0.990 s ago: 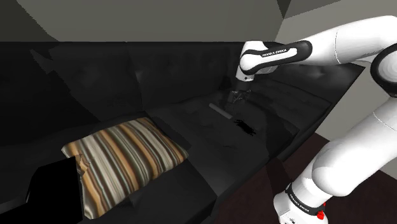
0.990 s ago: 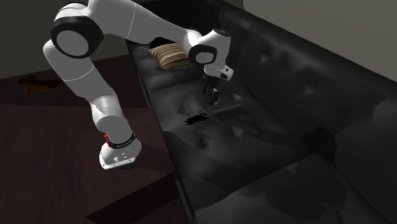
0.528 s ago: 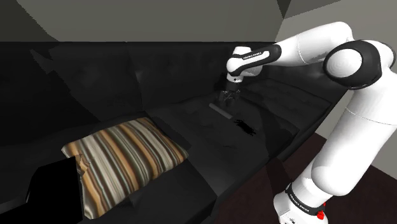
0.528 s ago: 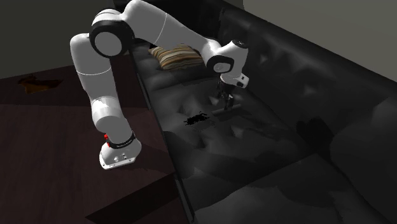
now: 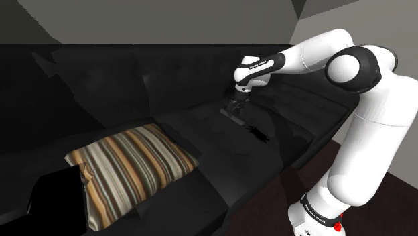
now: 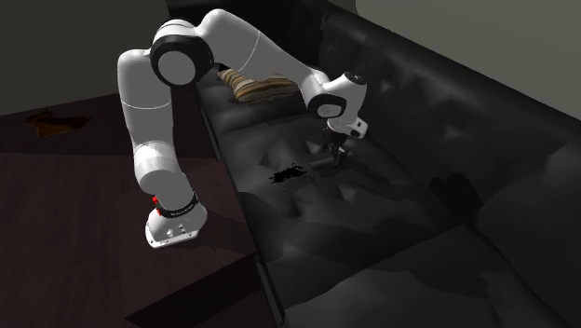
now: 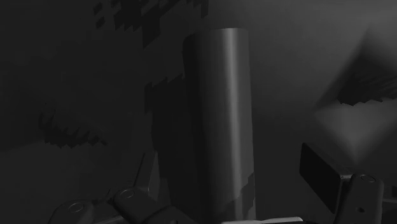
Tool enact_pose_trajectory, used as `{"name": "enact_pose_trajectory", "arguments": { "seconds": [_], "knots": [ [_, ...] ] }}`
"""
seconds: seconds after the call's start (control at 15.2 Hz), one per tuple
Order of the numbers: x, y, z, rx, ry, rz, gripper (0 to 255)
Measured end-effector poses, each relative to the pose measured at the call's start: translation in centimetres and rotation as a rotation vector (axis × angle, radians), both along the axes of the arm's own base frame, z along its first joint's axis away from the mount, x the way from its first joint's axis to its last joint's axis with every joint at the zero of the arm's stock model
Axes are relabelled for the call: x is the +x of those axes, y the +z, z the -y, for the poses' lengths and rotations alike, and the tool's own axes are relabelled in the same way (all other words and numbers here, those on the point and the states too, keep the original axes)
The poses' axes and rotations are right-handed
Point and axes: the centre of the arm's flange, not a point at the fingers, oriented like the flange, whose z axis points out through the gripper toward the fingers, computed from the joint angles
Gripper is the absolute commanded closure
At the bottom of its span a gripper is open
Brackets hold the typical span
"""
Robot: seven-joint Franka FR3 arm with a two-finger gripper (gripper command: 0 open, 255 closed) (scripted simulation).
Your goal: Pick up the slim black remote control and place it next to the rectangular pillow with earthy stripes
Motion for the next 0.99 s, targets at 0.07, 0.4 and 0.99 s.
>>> {"name": "enact_pose_trajectory", "arguments": {
  "seconds": [0.07, 0.4, 0.99],
  "knots": [
    [-0.06, -0.63, 0.04, 0.0, 0.0, 0.0, 0],
    [0.0, -1.37, -0.1, 0.0, 0.0, 0.0, 0],
    [0.01, -1.24, 0.11, -0.002, -0.003, 0.003, 255]
  ]
}}
